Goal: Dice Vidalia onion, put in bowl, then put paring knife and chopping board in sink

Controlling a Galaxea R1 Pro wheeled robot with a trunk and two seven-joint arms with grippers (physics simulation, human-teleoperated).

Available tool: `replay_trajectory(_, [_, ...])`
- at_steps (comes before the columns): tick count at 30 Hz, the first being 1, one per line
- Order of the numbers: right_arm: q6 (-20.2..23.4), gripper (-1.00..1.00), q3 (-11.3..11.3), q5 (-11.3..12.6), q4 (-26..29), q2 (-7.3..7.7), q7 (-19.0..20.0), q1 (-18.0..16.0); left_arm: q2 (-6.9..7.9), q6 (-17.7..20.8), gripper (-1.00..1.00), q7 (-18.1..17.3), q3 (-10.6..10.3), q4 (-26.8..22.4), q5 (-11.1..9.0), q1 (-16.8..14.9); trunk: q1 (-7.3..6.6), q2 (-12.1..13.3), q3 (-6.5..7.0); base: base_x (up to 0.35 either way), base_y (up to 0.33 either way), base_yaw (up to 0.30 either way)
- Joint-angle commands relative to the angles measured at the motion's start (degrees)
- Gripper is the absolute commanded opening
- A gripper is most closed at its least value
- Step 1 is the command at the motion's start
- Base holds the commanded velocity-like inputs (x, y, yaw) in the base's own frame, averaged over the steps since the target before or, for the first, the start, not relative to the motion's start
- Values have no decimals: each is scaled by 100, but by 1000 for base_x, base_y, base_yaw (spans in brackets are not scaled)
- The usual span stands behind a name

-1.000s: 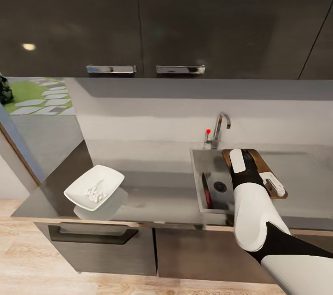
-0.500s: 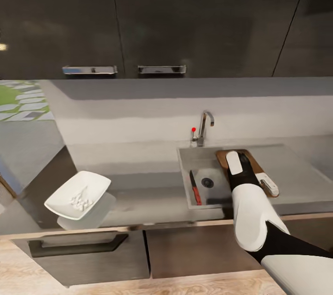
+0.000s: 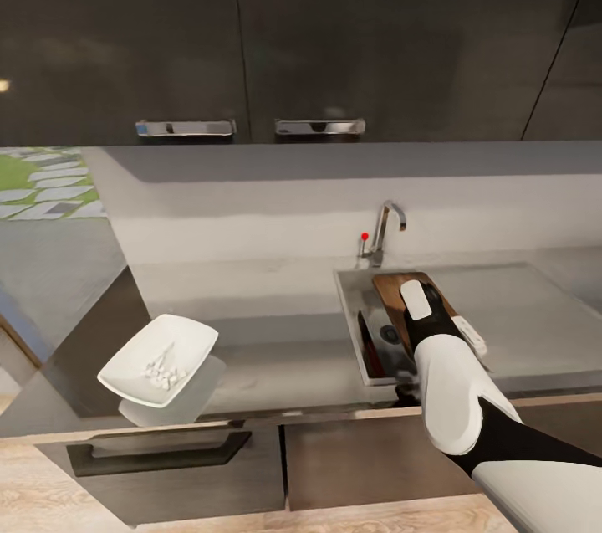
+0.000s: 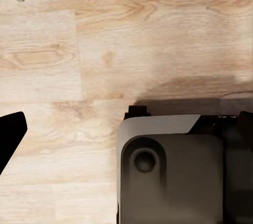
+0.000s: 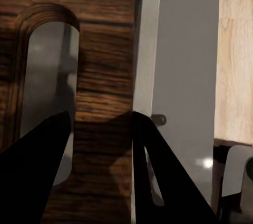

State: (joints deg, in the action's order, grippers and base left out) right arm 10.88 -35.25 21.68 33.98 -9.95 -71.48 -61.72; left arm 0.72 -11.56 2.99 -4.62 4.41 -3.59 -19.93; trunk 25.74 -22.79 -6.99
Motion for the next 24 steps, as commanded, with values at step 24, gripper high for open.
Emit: replay_trajectory(24, [55,-100,-9,29,4,-5,-6,-6,7,-40,100,9,-48,25,-36,-11,4,-13,-34,106,58,0])
